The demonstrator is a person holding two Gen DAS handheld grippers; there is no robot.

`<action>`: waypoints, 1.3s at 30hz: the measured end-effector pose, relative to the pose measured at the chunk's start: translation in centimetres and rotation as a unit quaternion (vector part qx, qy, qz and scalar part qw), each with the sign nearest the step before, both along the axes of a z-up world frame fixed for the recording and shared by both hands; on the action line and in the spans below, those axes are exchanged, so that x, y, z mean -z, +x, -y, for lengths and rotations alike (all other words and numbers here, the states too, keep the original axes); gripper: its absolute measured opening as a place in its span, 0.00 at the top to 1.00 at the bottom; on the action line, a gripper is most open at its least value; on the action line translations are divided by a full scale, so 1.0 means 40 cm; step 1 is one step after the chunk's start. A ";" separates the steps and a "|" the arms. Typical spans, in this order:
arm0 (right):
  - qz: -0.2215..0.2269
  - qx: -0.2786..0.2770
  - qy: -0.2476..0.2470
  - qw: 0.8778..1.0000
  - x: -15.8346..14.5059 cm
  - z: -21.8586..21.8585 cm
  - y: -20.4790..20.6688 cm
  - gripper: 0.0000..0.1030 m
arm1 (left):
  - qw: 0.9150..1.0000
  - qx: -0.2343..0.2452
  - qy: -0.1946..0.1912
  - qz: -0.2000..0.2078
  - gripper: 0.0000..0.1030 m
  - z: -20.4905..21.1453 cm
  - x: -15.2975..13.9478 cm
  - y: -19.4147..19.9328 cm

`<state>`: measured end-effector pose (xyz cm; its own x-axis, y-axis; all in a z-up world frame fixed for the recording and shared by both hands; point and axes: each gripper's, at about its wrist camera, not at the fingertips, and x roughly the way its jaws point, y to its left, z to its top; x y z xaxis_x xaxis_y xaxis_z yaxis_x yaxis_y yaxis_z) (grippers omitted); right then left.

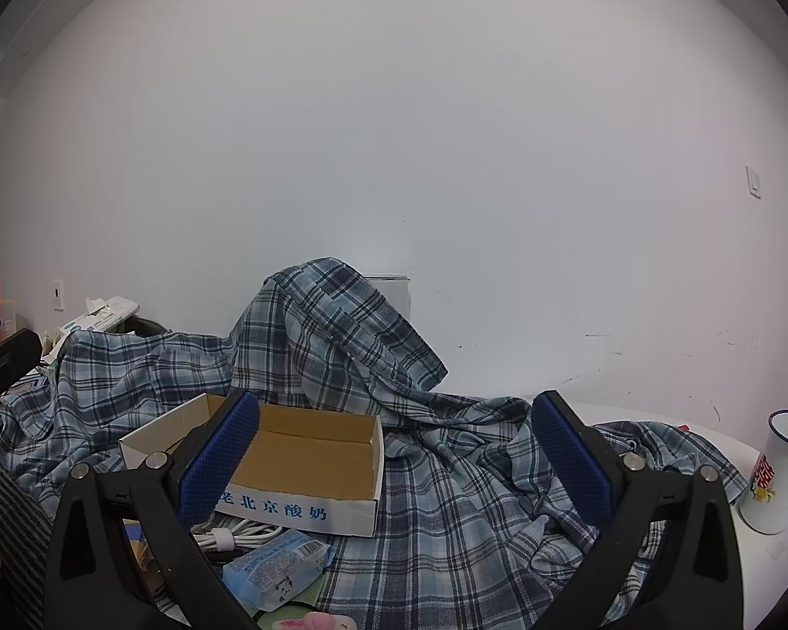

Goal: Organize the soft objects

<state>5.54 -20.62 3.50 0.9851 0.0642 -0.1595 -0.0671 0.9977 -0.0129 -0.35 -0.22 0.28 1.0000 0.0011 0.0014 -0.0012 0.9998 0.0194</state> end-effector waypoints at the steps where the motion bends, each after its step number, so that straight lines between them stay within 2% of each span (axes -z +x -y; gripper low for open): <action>1: 0.000 0.000 0.000 1.000 0.000 0.000 0.000 0.00 | 1.000 0.000 0.000 0.000 0.00 -0.001 0.000 0.000; 39: 0.002 -0.001 -0.001 1.000 -0.005 -0.003 -0.002 0.00 | 1.000 -0.010 -0.004 -0.002 0.00 -0.005 0.005 0.002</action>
